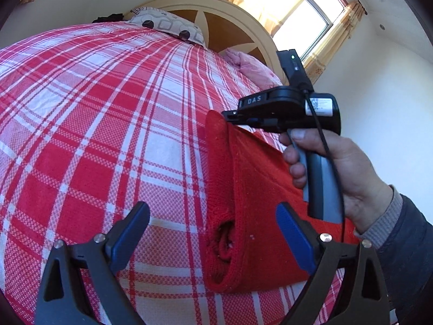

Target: Fold small clothes

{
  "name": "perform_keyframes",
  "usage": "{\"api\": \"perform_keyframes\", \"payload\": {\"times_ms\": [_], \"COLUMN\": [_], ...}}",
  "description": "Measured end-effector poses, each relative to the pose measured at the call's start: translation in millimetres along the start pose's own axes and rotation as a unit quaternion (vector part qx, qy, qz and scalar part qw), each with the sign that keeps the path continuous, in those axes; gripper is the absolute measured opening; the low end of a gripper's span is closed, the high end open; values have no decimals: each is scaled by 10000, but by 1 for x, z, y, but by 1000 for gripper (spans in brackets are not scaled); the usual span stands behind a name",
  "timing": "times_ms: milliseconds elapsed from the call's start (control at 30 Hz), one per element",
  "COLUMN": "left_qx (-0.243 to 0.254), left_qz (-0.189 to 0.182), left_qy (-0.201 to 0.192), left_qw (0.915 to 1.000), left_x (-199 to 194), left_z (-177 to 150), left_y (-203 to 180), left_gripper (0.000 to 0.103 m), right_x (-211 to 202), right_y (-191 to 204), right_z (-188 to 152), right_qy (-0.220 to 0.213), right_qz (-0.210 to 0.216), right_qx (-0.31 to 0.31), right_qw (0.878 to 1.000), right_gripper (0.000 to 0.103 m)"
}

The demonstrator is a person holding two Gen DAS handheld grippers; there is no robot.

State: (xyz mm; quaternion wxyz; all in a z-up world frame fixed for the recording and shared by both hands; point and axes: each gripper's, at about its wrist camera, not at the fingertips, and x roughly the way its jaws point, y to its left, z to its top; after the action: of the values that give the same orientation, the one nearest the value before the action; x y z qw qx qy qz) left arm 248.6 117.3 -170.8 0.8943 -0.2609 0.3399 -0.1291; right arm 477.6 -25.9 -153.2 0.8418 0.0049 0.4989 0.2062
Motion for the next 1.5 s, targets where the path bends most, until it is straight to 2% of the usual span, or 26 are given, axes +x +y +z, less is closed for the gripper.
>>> {"api": "perform_keyframes", "payload": {"times_ms": [167,333,367,400,433,467,667,733,800,833,867,1033,1200,1333,1400,1500], "left_qx": [31,-15,-10,-9,-13,-23,-25,-1,-27,-43,-62,-118,-97,-95,-100,-96], "left_qz": [-38,-88,-94,-102,-103,-103,11,29,4,-18,-42,-93,-52,-50,-50,-23], "left_qy": [39,83,97,101,99,99,160,170,174,163,153,115,125,129,127,132], "left_qw": [10000,9999,9999,9999,9999,9999,9999,9999,9998,9999,9999,9998,9999,9999,9999,9999], "left_x": [1,4,5,5,5,5,9,10,10,9,9,6,6,6,7,8], "left_z": [-1,0,0,0,0,0,1,1,1,1,1,0,0,0,0,0], "left_y": [-2,0,0,0,0,0,1,0,2,2,3,5,3,3,3,3], "left_gripper": [97,97,97,97,97,97,97,97,97,97,97,97,97,97,97,97], "right_x": [2,-6,-10,-18,-25,-33,-71,-68,-50,-47,-51,-72,-103,-101,-99,-100], "right_y": [17,-3,-7,-12,-15,-20,-73,-90,-103,-107,-107,-107,-99,-96,-97,-96], "right_z": [4,-6,-9,-14,-16,-20,-49,-58,-64,-66,-66,-77,-111,-140,-147,-147], "right_qy": [-99,-78,-46,-41,-55,-101,-112,19,316,289,49,-170,-55,116,-62,-130], "right_qz": [66,367,362,359,395,436,570,415,-21,-65,-84,20,91,-205,-255,-262], "right_qx": [-416,-377,-370,-398,-433,-444,105,260,204,137,59,401,205,-197,-388,-247], "right_qw": [9991,9986,9987,9986,9983,9980,9983,9988,9993,9995,9999,9990,9997,9995,9989,9993], "right_gripper": [2,7,17,43,55,62,62,62,62,62,62,62,62,62,66,68]}}
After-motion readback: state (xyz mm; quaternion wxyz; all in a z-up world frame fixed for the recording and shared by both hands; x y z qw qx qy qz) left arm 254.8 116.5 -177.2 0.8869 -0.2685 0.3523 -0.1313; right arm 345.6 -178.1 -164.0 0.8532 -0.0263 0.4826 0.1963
